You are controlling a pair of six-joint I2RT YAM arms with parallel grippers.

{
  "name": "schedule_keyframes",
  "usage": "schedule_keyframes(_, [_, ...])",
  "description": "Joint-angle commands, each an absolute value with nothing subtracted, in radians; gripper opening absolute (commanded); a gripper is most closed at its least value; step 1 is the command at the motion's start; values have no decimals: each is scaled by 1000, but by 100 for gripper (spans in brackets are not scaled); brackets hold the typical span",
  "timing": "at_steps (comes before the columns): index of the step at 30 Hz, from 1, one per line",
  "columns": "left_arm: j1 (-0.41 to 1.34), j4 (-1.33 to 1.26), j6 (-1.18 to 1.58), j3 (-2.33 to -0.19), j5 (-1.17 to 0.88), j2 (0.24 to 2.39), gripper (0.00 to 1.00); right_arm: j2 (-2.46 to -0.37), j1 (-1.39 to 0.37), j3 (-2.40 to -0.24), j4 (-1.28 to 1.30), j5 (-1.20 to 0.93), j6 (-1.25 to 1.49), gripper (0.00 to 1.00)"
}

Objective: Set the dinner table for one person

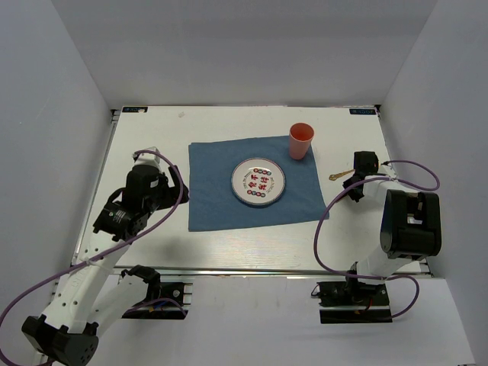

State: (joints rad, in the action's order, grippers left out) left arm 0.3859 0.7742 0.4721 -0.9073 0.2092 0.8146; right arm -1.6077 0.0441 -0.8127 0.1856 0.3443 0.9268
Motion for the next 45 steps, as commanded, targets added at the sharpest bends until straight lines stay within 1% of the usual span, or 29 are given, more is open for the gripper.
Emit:
schedule_keyframes(1, [390,765,477,-902,227,798,98,-1660,38,-749,331,281,904,0])
schedule_keyframes(6, [390,769,477,-905,230,814,98,-1686,38,-785,380,244,893,0])
schedule_keyframes(12, [390,770,477,-908,229,818,98,-1752,35,-874,514,229,876,0])
schedule_keyframes(13, [390,770,477,-908,229,813,98,-1753,38,-873,515,216,873,7])
schedule_keyframes(15, [390,772,477,-908,229,808,98,-1764,40,-873,529,210,862,8])
schedule_keyframes(16, [390,772,477,-908,233,801,98,-1769,40,-877,537,218,864,14])
schedule_keyframes(18, [390,773,480,-910,238,793,98,-1784,40,-876,546,207,850,17])
schedule_keyframes(19, [390,772,480,-908,238,784,98,-1790,40,-879,548,195,845,24])
schedule_keyframes(20, [390,770,480,-907,238,781,98,-1804,41,-880,557,195,847,27])
schedule_keyframes(22, [390,770,480,-907,235,779,98,-1819,38,-882,569,176,845,39])
schedule_keyframes(24, [390,770,479,-908,236,778,98,-1824,38,-873,565,172,847,44])
schedule_keyframes(25, [390,770,479,-908,236,779,98,-1828,38,-868,566,172,848,44])
schedule_keyframes(26, [390,772,479,-908,233,778,98,-1830,41,-864,565,172,848,42])
schedule_keyframes(29, [390,769,474,-908,229,781,98,-1844,40,-880,594,186,848,43])
schedule_keyframes(32, [380,769,471,-908,225,785,98,-1861,41,-881,618,192,844,42])
schedule_keyframes(38, [371,772,466,-916,221,808,98,-1888,40,-914,729,193,841,39])
schedule_keyframes(41, [371,772,466,-913,224,801,98,-1887,37,-945,779,221,841,37])
schedule_keyframes(45, [382,772,472,-910,238,778,98,-1907,38,-992,860,310,838,35])
